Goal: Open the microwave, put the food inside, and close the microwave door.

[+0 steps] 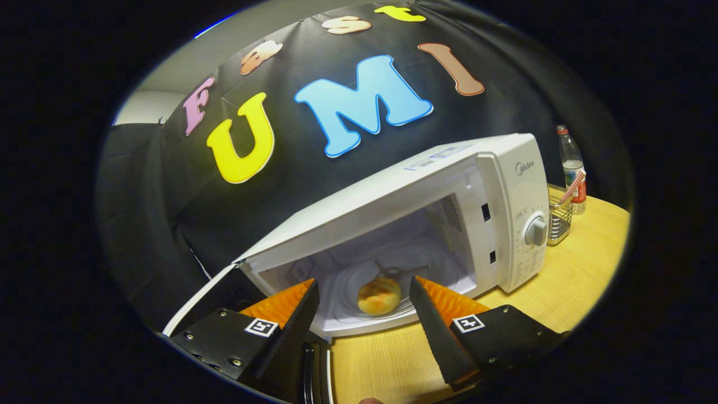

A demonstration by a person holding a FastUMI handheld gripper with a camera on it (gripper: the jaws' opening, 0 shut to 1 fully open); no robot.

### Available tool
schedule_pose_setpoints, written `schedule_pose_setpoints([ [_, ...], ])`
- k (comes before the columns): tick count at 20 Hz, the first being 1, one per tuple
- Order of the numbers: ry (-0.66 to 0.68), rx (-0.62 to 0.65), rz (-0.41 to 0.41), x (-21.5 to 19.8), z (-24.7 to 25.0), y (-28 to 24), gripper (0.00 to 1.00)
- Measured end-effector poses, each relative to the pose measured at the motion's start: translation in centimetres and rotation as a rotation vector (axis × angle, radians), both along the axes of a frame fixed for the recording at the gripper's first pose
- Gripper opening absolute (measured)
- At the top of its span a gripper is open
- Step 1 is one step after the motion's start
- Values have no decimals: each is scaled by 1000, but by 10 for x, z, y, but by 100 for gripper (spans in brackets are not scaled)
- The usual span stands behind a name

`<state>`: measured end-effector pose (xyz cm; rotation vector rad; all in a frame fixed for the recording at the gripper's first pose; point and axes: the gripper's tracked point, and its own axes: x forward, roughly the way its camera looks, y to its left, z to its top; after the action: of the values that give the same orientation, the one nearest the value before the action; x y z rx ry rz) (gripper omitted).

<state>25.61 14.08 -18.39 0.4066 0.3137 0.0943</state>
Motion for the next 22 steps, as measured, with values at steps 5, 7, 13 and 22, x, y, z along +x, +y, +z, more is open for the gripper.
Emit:
schedule_pose_setpoints([
  [5,-52,-92,78,-50,35,-5,98],
  [7,-78,-128,111,-71,49,-3,97],
  [13,-142,-179,240,-139,81,16,97],
  [22,-222,-219,429,-229,105,65,97],
])
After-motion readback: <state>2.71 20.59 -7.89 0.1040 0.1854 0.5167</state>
